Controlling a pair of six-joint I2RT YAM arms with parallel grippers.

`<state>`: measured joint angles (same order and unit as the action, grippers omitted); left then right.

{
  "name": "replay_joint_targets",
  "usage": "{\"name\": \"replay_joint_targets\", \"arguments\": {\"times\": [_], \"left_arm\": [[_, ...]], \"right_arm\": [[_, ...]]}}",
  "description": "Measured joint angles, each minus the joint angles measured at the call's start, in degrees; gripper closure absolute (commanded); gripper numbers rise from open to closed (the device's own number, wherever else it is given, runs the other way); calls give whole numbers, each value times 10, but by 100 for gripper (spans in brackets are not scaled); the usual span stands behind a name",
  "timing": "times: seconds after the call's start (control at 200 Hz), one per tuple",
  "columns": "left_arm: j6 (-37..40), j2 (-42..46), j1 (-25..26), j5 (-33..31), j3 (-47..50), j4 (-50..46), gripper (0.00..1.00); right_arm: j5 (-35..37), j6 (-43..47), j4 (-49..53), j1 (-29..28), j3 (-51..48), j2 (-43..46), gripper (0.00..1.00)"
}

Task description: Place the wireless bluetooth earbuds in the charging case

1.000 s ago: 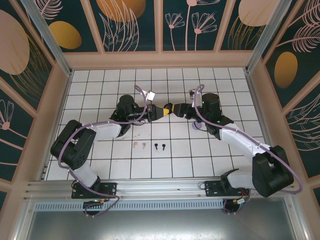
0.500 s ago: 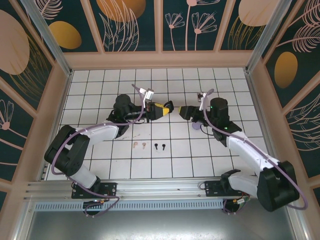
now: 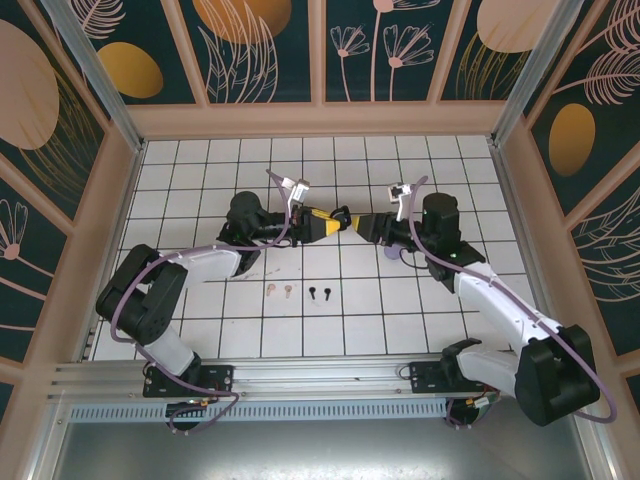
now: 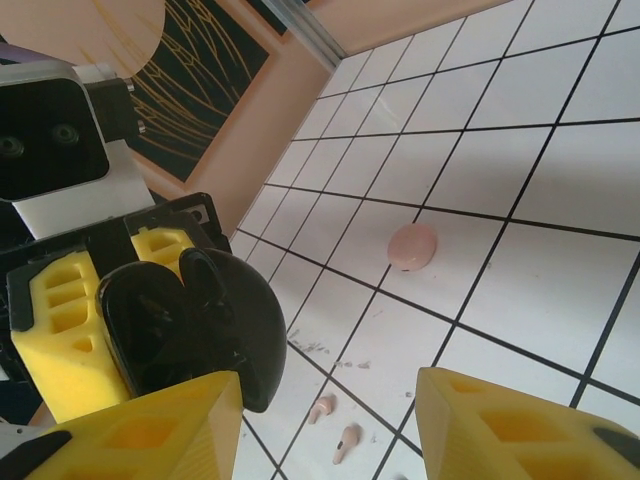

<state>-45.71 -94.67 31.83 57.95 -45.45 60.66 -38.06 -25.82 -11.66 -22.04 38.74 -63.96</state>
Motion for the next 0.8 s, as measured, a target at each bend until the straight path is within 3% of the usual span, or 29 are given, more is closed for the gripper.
{"name": "replay_joint_targets", "arguments": {"times": [0.626,0.801], "left_arm": [[0,-3,0,2,-4,4,100],[0,-3,-1,0,-4,4,100]], "right_arm": [[-11,0,-1,-12,21,-33,57],[-11,0,-1,-20,35,-47,65]]}}
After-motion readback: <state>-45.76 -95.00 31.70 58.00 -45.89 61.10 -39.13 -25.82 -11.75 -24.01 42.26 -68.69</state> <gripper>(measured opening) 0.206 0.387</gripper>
